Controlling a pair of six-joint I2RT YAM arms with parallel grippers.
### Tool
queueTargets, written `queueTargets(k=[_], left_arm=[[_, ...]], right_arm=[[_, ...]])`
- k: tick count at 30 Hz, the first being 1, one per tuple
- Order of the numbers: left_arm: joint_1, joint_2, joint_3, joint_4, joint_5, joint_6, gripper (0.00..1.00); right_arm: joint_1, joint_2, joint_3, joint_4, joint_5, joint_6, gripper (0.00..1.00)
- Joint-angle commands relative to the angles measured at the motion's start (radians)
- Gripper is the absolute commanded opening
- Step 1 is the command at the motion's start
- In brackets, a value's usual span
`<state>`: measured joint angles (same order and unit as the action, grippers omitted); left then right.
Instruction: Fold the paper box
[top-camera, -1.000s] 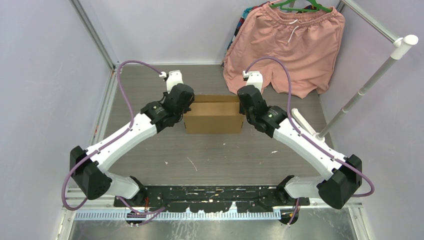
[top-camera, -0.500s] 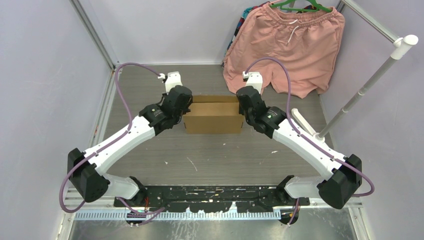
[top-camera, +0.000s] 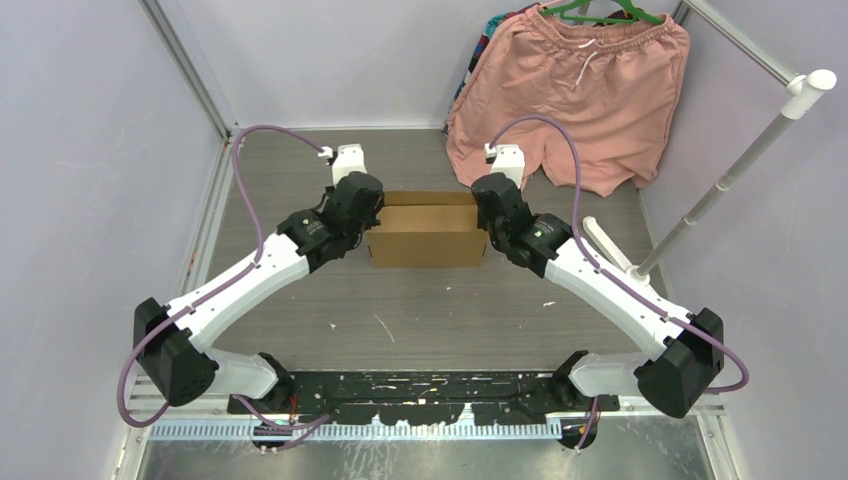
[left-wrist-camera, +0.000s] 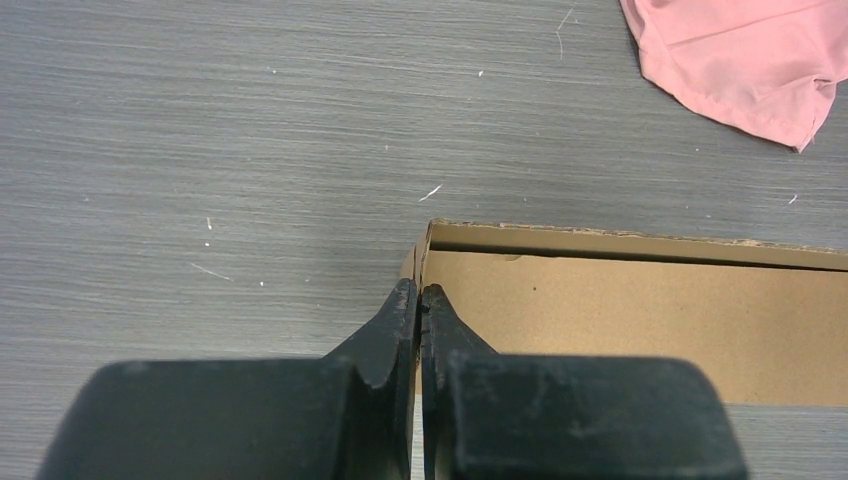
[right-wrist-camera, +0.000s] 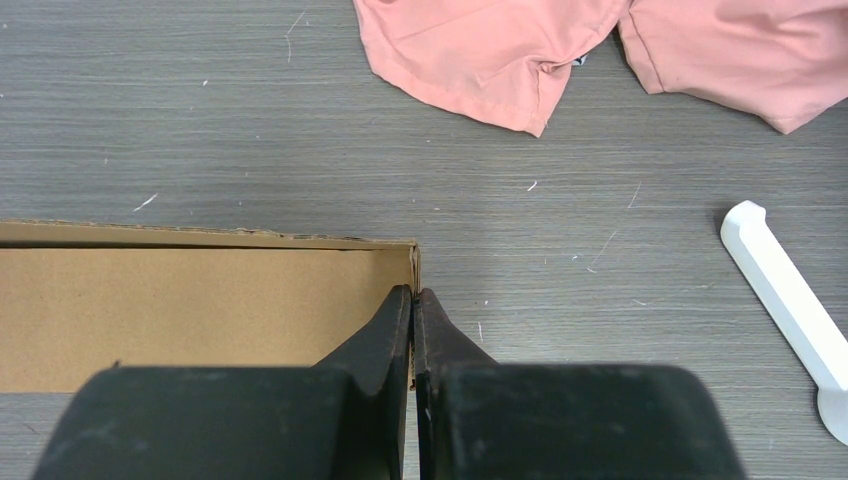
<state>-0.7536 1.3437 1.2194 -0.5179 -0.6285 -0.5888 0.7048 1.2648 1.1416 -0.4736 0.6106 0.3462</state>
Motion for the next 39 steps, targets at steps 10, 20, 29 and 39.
queueTargets(k=[10, 20, 29, 39], left_arm=[[-0.006, -0.009, -0.049, -0.039, 0.032, 0.053, 0.00], [-0.008, -0.022, -0.085, -0.011, 0.036, 0.024, 0.00], [-0.022, -0.032, -0.107, 0.001, 0.018, 0.012, 0.00], [-0.038, -0.040, -0.115, 0.001, -0.002, 0.009, 0.00]], right_arm=[[0.014, 0.011, -0.010, -0.046, -0.015, 0.004, 0.01], [0.025, 0.017, -0.021, -0.035, -0.006, 0.014, 0.01], [0.031, 0.001, -0.052, -0.020, 0.011, 0.026, 0.01], [0.035, -0.020, -0.080, -0.011, 0.006, 0.037, 0.01]])
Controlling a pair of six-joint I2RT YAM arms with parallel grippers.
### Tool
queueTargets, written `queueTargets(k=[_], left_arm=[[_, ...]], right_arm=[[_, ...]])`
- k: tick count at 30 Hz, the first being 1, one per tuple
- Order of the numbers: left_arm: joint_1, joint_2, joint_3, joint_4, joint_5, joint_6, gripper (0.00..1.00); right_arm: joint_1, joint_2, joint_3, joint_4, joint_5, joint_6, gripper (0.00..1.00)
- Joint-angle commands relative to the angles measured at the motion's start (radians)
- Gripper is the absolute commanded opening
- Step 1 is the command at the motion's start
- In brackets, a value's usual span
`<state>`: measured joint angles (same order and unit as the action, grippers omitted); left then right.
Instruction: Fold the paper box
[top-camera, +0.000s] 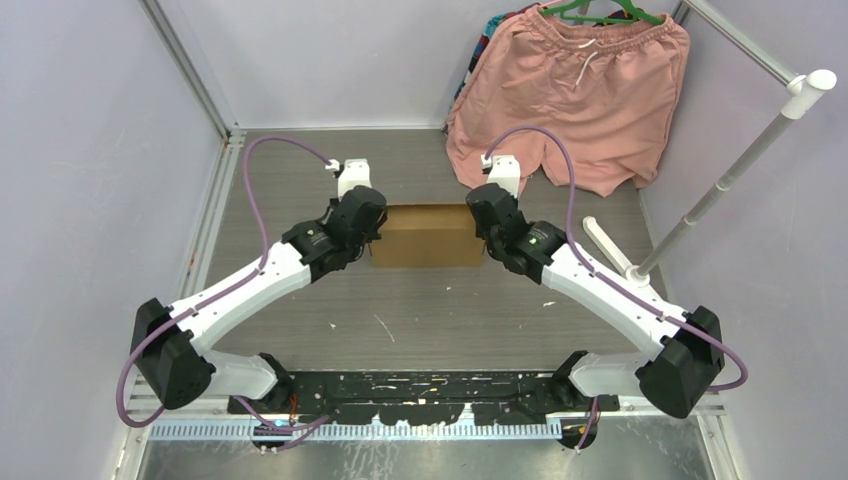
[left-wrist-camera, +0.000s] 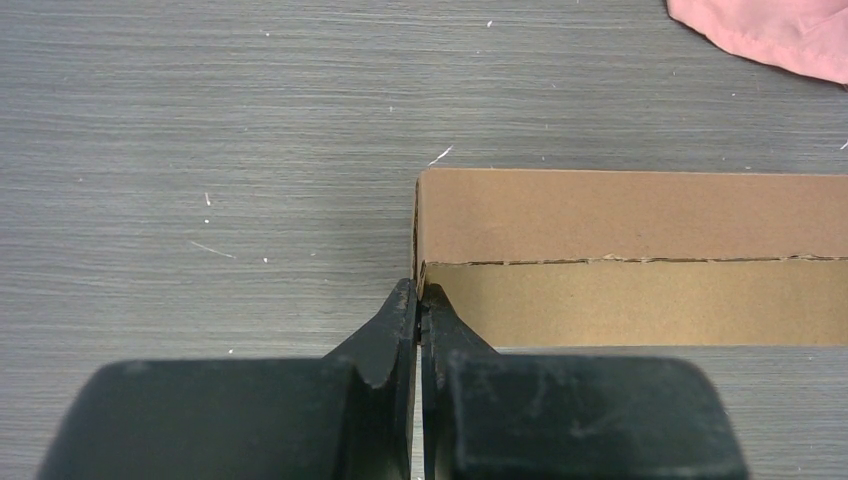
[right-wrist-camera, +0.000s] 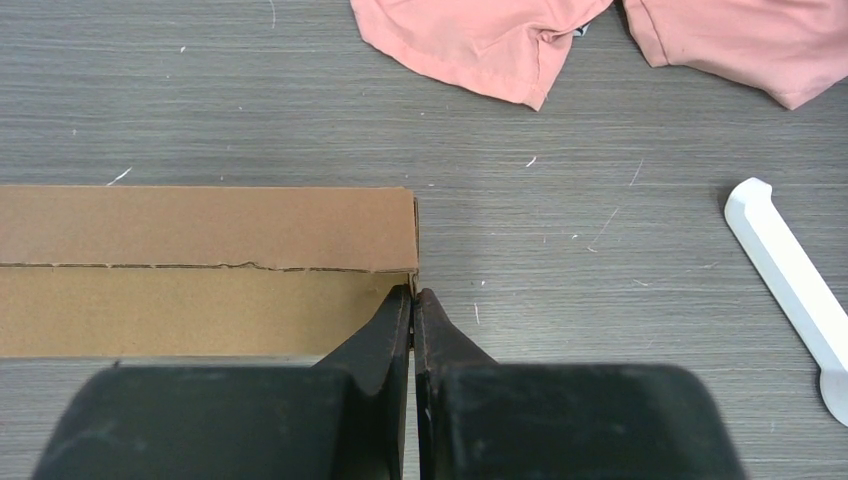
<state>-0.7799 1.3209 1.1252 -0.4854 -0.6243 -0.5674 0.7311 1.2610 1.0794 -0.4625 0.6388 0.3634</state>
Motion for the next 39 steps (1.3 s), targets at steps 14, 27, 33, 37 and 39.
queueTargets(k=[14, 27, 33, 37, 39], left_arm=[[-0.025, -0.048, -0.062, -0.005, -0.041, -0.005, 0.00], [-0.035, -0.080, -0.118, 0.070, -0.057, 0.040, 0.00], [-0.037, -0.067, -0.110, 0.087, -0.054, 0.074, 0.00], [-0.037, -0.054, -0.104, 0.090, -0.056, 0.082, 0.01], [-0.036, -0.053, -0.102, 0.092, -0.054, 0.088, 0.02]], right_arm=[[0.009, -0.136, 0.028, -0.142, -0.123, 0.020, 0.42], [0.007, -0.071, 0.192, -0.118, -0.122, -0.007, 0.45], [0.004, 0.044, 0.284, -0.103, -0.128, -0.030, 0.45], [-0.007, 0.097, 0.302, -0.090, -0.140, -0.033, 0.45], [-0.015, 0.112, 0.299, -0.083, -0.148, -0.031, 0.45]])
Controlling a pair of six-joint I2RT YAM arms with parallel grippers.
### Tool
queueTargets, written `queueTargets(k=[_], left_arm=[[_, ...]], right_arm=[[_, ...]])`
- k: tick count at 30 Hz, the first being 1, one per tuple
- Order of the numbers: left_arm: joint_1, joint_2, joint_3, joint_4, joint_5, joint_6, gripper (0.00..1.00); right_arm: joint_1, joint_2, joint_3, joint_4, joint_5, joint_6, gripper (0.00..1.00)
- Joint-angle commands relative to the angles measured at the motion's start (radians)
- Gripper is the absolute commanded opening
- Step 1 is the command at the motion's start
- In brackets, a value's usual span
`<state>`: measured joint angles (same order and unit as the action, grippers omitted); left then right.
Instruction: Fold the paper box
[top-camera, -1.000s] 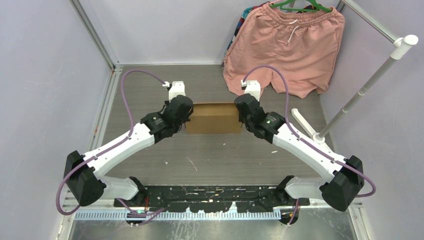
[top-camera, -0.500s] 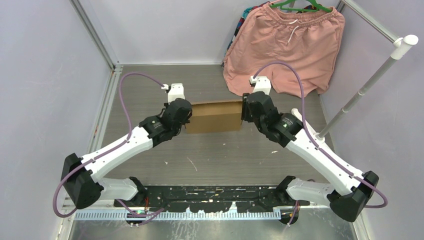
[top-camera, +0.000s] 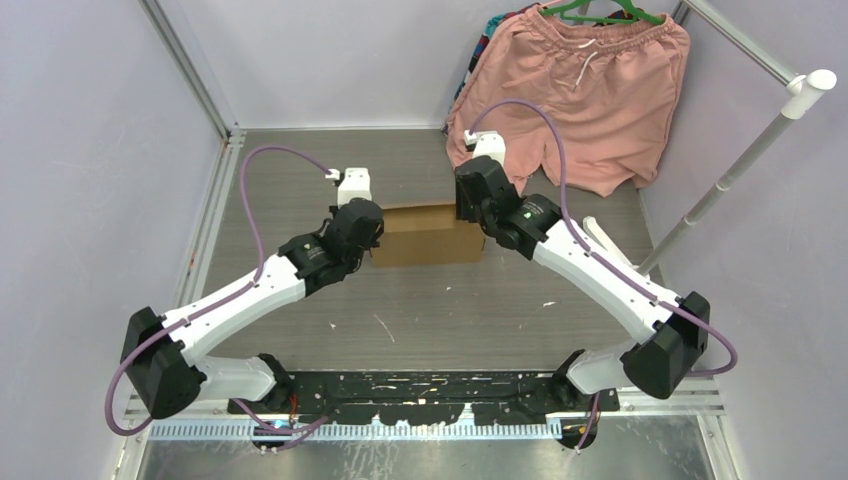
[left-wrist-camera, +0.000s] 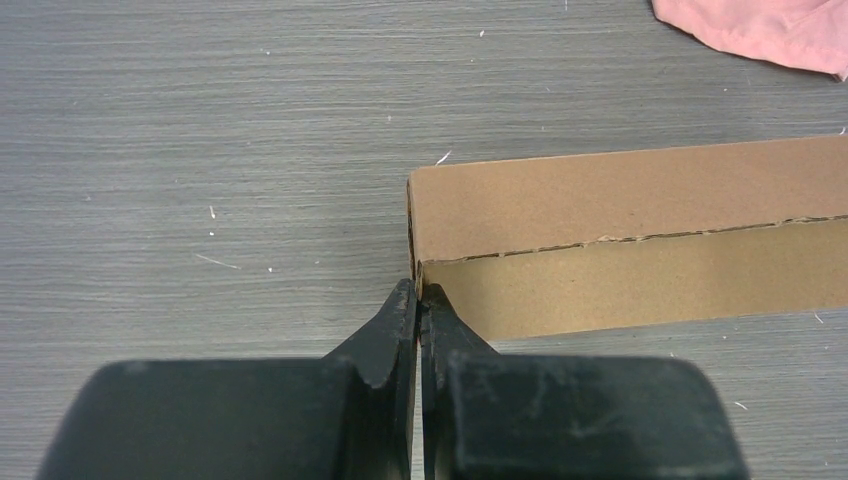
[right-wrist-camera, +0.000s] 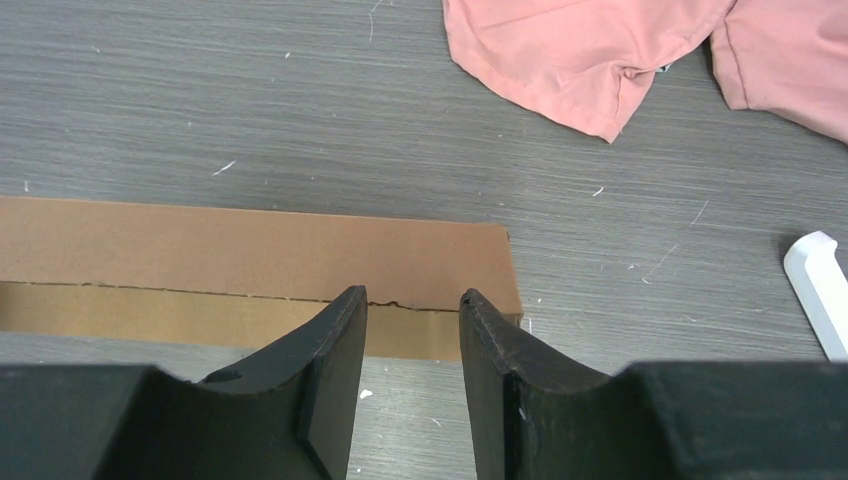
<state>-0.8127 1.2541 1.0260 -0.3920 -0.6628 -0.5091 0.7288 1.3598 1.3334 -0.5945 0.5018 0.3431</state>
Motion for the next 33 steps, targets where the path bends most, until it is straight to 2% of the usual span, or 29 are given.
queueTargets(k=[1, 7, 11, 14, 33], left_arm=[[-0.003, 0.013, -0.001, -0.002, -0.016, 0.030, 0.02], [-0.003, -0.002, 0.001, -0.002, -0.007, 0.038, 0.08], [-0.004, -0.021, 0.002, -0.005, 0.018, 0.038, 0.19], [-0.003, -0.040, 0.003, -0.004, 0.047, 0.042, 0.24], [-0.002, -0.212, 0.014, -0.032, 0.138, 0.031, 0.23]], right_arm=[[-0.014, 0.018, 0.043, 0.051, -0.014, -0.010, 0.45], [-0.026, 0.024, 0.020, 0.065, -0.035, -0.001, 0.44], [-0.029, 0.023, 0.005, 0.069, -0.043, 0.005, 0.43], [-0.035, 0.024, -0.010, 0.074, -0.050, 0.009, 0.43], [-0.039, 0.008, -0.066, 0.093, -0.069, 0.036, 0.42]])
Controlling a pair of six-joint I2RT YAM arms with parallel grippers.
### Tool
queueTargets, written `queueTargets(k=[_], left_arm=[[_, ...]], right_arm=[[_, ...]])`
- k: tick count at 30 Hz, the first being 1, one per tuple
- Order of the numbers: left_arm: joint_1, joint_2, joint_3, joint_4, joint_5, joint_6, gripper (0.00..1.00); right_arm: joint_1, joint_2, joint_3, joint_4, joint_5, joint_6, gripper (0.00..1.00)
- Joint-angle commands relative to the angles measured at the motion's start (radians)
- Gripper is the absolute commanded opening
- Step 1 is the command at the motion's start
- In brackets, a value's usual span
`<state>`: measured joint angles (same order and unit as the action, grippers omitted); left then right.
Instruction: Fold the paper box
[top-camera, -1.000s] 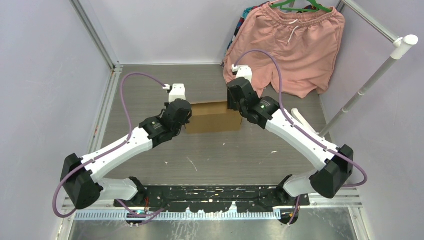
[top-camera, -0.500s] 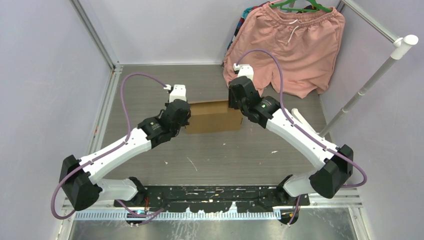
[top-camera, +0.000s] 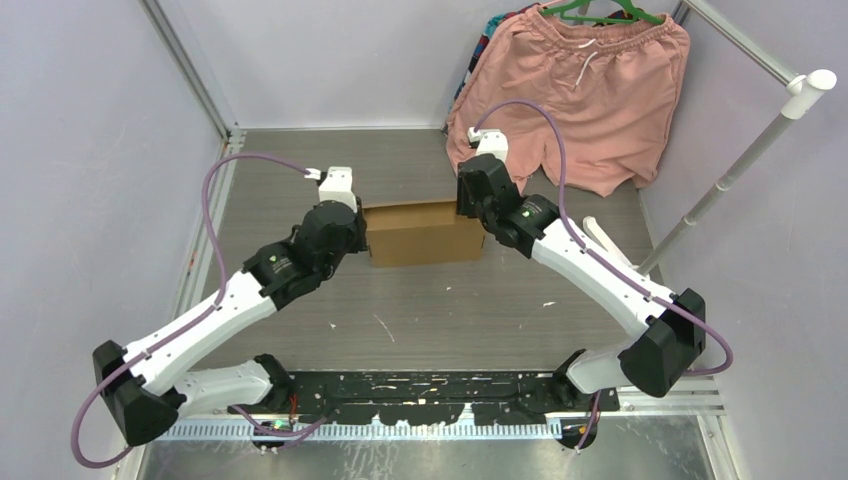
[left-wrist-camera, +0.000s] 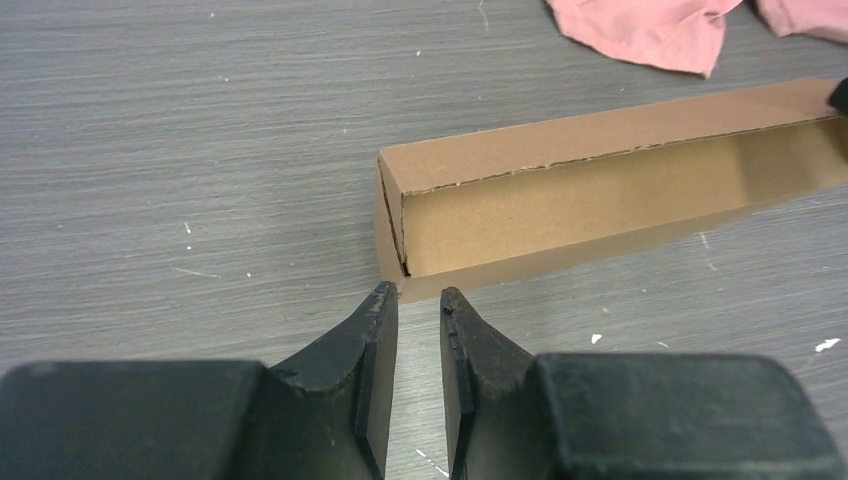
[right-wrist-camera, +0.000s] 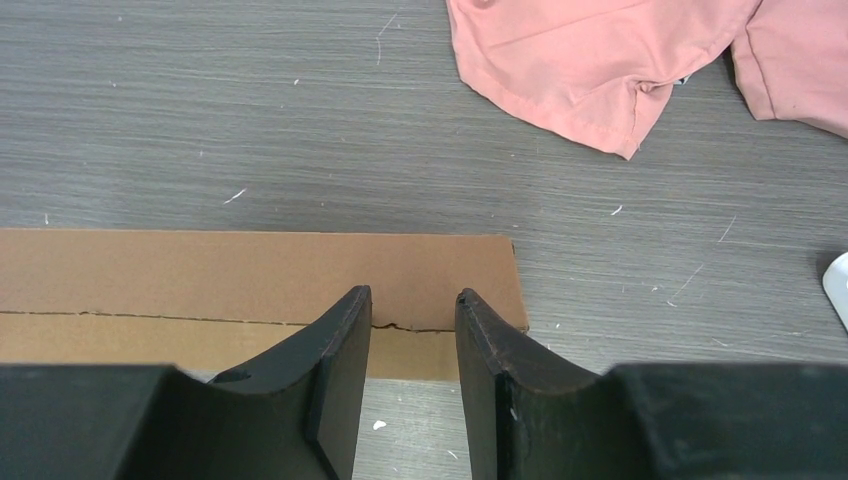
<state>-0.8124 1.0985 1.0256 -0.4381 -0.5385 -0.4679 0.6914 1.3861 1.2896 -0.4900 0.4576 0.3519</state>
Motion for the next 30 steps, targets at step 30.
queueTargets(k=[30], left_arm=[[-0.002, 0.079, 0.127, 0.001, 0.023, -0.056, 0.23]], right_arm=[[-0.008, -0.028, -0.111, 0.000, -0.147, 0.039, 0.43]])
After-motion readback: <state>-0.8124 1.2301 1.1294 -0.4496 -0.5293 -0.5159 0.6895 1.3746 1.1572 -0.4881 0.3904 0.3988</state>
